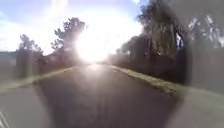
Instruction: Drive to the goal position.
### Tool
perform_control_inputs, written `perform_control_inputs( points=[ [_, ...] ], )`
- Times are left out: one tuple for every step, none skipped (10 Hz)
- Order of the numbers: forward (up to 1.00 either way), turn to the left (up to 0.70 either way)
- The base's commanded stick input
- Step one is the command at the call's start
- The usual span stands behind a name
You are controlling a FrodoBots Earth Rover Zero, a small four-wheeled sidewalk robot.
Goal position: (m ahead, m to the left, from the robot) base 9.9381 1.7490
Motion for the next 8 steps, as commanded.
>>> perform_control_inputs(
  points=[
    [1.0, 0.0],
    [1.0, 0.0],
    [1.0, 0.0],
    [1.0, 0.0],
    [1.0, 0.0],
    [1.0, 0.0],
    [1.0, 0.0],
    [1.0, 0.0]
  ],
)
